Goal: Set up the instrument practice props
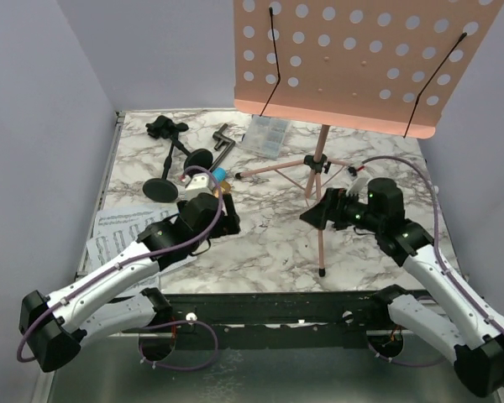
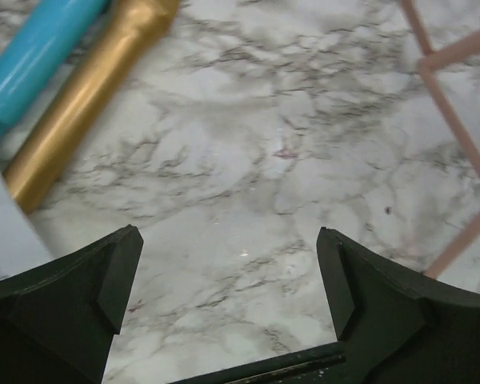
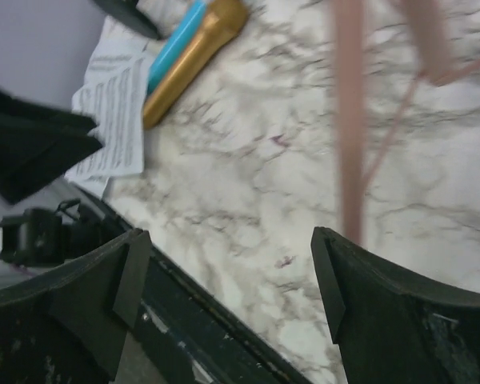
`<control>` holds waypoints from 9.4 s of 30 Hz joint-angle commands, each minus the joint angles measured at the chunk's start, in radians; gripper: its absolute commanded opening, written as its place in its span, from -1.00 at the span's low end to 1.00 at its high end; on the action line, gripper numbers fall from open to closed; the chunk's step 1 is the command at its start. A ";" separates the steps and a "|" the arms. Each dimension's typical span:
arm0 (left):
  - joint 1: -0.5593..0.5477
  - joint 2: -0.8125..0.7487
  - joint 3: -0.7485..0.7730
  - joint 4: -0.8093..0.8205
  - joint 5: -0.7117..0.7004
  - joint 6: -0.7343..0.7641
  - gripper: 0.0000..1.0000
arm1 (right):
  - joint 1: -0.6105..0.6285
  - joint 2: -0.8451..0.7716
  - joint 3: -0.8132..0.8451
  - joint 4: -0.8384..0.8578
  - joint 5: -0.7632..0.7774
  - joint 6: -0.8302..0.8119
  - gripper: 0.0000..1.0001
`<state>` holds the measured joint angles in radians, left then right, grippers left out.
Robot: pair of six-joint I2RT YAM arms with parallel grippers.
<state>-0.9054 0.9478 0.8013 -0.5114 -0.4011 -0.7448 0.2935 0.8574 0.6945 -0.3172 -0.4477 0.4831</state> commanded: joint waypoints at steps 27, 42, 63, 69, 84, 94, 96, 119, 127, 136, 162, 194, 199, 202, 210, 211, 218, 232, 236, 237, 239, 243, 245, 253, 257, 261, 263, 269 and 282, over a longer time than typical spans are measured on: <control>0.762 -0.170 -0.023 0.026 0.271 0.243 0.96 | 0.802 1.146 0.458 0.700 0.250 0.589 0.36; 0.678 -0.311 -0.165 0.136 0.199 0.338 0.94 | 0.807 1.342 0.537 0.834 0.137 0.610 -0.16; 0.673 -0.321 -0.074 0.182 0.786 0.315 0.94 | 0.798 0.547 0.303 -0.021 0.348 -0.182 -0.99; 0.674 -0.298 -0.003 0.266 1.139 0.339 0.96 | 0.797 0.277 0.295 -0.158 0.085 -0.251 -0.99; 0.562 -0.220 0.000 0.378 1.533 0.314 0.98 | 0.798 0.159 0.450 -0.362 -0.218 -0.362 -0.99; 0.534 -0.121 -0.085 0.594 1.573 0.182 0.98 | 0.797 0.105 0.518 -0.384 -0.304 -0.385 -0.99; 0.530 -0.101 -0.076 0.614 1.595 0.159 0.98 | 0.797 0.093 0.535 -0.400 -0.296 -0.386 -1.00; 0.393 -0.006 -0.073 0.884 1.439 0.032 0.82 | 0.797 0.065 0.538 -0.234 -0.030 -0.265 -0.99; 0.393 -0.303 -0.068 0.535 1.003 0.144 0.80 | 0.796 0.185 0.560 -0.158 0.500 0.009 -0.99; 0.393 -0.353 -0.086 0.369 0.886 0.209 0.72 | 0.794 0.439 0.748 -0.158 0.561 0.053 -0.99; 0.393 -0.050 0.409 -0.428 0.421 -0.074 0.97 | 0.793 0.706 0.936 -0.434 0.010 -0.768 -0.99; 0.393 -0.024 0.452 -0.420 0.271 -0.143 -0.94 | 0.796 0.590 0.679 -0.079 0.267 -0.244 0.89; 0.393 -0.039 0.478 -0.440 0.220 -0.248 -1.00 | 0.815 0.379 0.310 0.386 0.231 -0.232 0.99; 0.393 -0.035 0.500 -0.465 0.184 -0.316 -1.00 | 0.841 0.337 0.149 0.642 0.289 -0.262 0.99; 0.393 0.002 0.589 -0.578 0.124 -0.481 -1.00 | 0.904 0.383 -0.045 0.997 0.643 -0.523 0.93; 0.394 0.006 0.599 -0.594 0.121 -0.503 -1.00 | 0.910 0.396 -0.053 1.034 0.684 -0.565 0.93; 0.393 0.033 0.615 -0.634 0.115 -0.619 -1.00 | 0.953 0.436 -0.037 1.078 0.643 -0.635 0.94; 0.398 0.076 0.636 -0.644 0.107 -0.671 -1.00 | 1.154 0.805 0.053 1.562 1.279 -0.762 0.80; 0.398 0.056 0.626 -0.650 0.105 -0.680 -1.00 | 1.153 0.844 0.047 1.708 1.313 -0.907 0.66; 0.398 0.053 0.625 -0.649 0.103 -0.680 -1.00 | 1.153 0.860 0.062 1.732 1.321 -0.941 0.66; 0.398 0.052 0.621 -0.650 0.104 -0.679 -1.00 | 1.153 0.901 0.085 1.822 1.325 -1.029 0.63; 0.399 0.049 0.621 -0.660 0.112 -0.686 -1.00 | 1.156 0.939 0.115 1.858 1.335 -1.089 -0.04; 0.399 0.044 0.626 -0.665 0.097 -0.684 -1.00 | 1.159 0.929 0.087 1.878 1.339 -1.078 -0.21; 0.399 0.000 0.607 -0.605 0.064 -0.616 -0.09 | 1.157 0.724 0.026 1.578 1.191 -0.966 -0.99; 0.400 -0.071 0.570 -0.480 0.020 -0.431 0.97 | 1.111 0.504 0.114 1.009 1.004 -0.764 -0.99; 0.399 -0.167 0.515 -0.310 0.023 -0.162 0.98 | 1.022 0.320 0.259 0.549 0.793 -0.591 -0.99; 0.399 -0.228 0.481 -0.199 0.066 -0.023 0.98 | 0.964 0.276 0.381 0.350 0.713 -0.530 -0.99; 0.399 -0.342 0.447 0.080 0.173 0.196 0.98 | 0.905 0.313 0.812 -0.122 0.693 -0.460 -0.99; 0.399 -0.214 0.693 0.101 0.125 0.222 0.98 | 0.891 0.539 1.440 -0.493 0.801 -0.514 -0.99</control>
<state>-0.5098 0.7292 1.4422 -0.4332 -0.2134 -0.5282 1.1889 1.3514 2.0613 -0.6319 0.3210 -0.0029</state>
